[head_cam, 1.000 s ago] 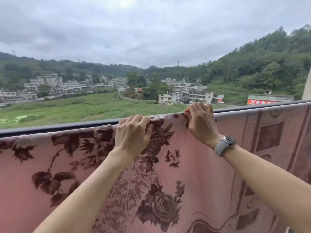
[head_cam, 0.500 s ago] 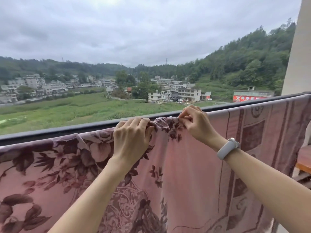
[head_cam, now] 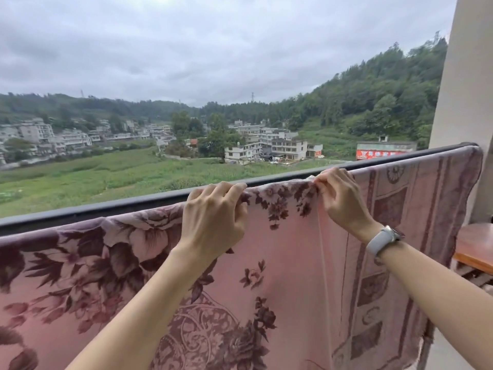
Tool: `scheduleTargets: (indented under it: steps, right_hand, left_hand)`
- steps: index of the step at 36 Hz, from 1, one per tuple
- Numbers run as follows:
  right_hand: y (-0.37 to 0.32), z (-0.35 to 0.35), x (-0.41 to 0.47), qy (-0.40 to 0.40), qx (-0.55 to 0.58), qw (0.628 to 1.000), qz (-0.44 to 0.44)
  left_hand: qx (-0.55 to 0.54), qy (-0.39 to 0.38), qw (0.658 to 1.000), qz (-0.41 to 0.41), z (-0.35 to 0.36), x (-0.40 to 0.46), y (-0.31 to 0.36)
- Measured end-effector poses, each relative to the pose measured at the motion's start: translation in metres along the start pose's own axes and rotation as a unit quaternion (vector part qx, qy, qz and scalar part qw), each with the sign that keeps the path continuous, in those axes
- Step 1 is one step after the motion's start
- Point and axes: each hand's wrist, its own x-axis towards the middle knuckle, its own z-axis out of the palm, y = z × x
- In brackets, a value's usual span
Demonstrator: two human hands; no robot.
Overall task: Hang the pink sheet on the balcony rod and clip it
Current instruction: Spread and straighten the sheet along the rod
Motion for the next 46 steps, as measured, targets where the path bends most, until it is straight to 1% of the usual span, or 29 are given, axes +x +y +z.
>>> scheduleTargets:
  steps: [3, 5, 6, 8, 10, 11, 13, 16, 17, 20, 21, 22, 24, 25, 27, 29, 32, 33, 37, 40, 44, 46]
  right_hand:
    - [0.005, -0.016, 0.006, 0.006, 0.033, 0.999, 0.023]
    - [0.021, -0.022, 0.011, 0.004, 0.002, 0.999, 0.046]
    - [0.032, -0.023, 0.015, -0.01, -0.018, 0.998, 0.061]
    - [0.057, -0.025, 0.02, -0.077, -0.043, 0.99, 0.106]
    - [0.074, -0.027, 0.026, -0.131, -0.031, 0.981, 0.143]
    - [0.078, -0.028, 0.028, -0.133, -0.003, 0.98, 0.149]
    - [0.085, -0.025, 0.033, -0.105, 0.042, 0.984, 0.139]
    - [0.096, -0.018, 0.038, -0.074, 0.016, 0.994, 0.08]
    - [0.105, -0.019, 0.039, -0.057, 0.004, 0.996, 0.074]
    - [0.15, -0.035, 0.04, 0.009, -0.015, 0.994, 0.112]
    - [0.164, -0.042, 0.037, 0.02, -0.024, 0.994, 0.1]
    - [0.175, -0.046, 0.034, 0.016, -0.025, 0.997, 0.074]
    - [0.187, -0.053, 0.028, -0.022, 0.035, 0.999, 0.017]
    - [0.19, -0.056, 0.025, -0.046, 0.074, 0.996, 0.003]
    - [0.2, -0.061, 0.024, -0.076, 0.124, 0.989, 0.002]
    - [0.222, -0.067, 0.023, -0.085, 0.128, 0.988, 0.019]
    - [0.261, -0.074, 0.021, -0.105, 0.069, 0.992, 0.034]
    - [0.269, -0.075, 0.021, -0.106, 0.064, 0.992, 0.034]
    - [0.272, -0.075, 0.031, -0.078, 0.092, 0.992, 0.026]
    - [0.282, -0.078, 0.037, -0.062, 0.064, 0.996, 0.018]
    - [0.326, -0.101, 0.031, 0.024, -0.002, 0.995, 0.096]
    - [0.34, -0.108, 0.023, 0.017, -0.008, 0.998, 0.068]
  left_hand:
    - [-0.021, -0.009, 0.999, 0.029, 0.009, 0.015, 0.02]
    - [-0.026, -0.015, 0.999, 0.041, 0.019, 0.025, 0.037]
    - [-0.027, -0.018, 0.998, 0.045, 0.025, 0.03, 0.045]
    - [-0.023, -0.024, 0.998, 0.048, 0.036, 0.04, 0.061]
    - [-0.022, -0.029, 0.998, 0.042, 0.046, 0.05, 0.073]
    - [-0.026, -0.03, 0.999, 0.037, 0.051, 0.054, 0.079]
    - [-0.042, -0.033, 0.998, 0.026, 0.06, 0.064, 0.091]
    - [-0.04, -0.032, 0.999, 0.011, 0.075, 0.075, 0.113]
    - [-0.032, -0.029, 0.999, 0.001, 0.079, 0.077, 0.119]
    - [-0.01, -0.01, 1.0, -0.021, 0.093, 0.083, 0.138]
    - [-0.003, -0.006, 1.0, -0.025, 0.098, 0.085, 0.145]
    - [0.003, -0.004, 1.0, -0.029, 0.102, 0.088, 0.152]
    - [0.009, -0.008, 0.999, -0.036, 0.109, 0.095, 0.167]
    - [0.012, -0.017, 0.999, -0.033, 0.114, 0.098, 0.176]
    - [0.021, -0.036, 0.999, -0.015, 0.123, 0.106, 0.191]
    - [0.025, -0.045, 0.999, -0.008, 0.133, 0.115, 0.204]
    - [0.004, -0.031, 0.999, -0.026, 0.147, 0.129, 0.22]
    - [-0.008, -0.023, 0.999, -0.033, 0.151, 0.134, 0.226]
    - [-0.022, -0.003, 0.998, -0.052, 0.164, 0.149, 0.243]
    - [-0.05, 0.001, 0.997, -0.051, 0.171, 0.161, 0.254]
    - [-0.038, -0.016, 0.999, 0.005, 0.184, 0.18, 0.272]
    - [-0.037, -0.038, 0.998, 0.035, 0.195, 0.191, 0.282]
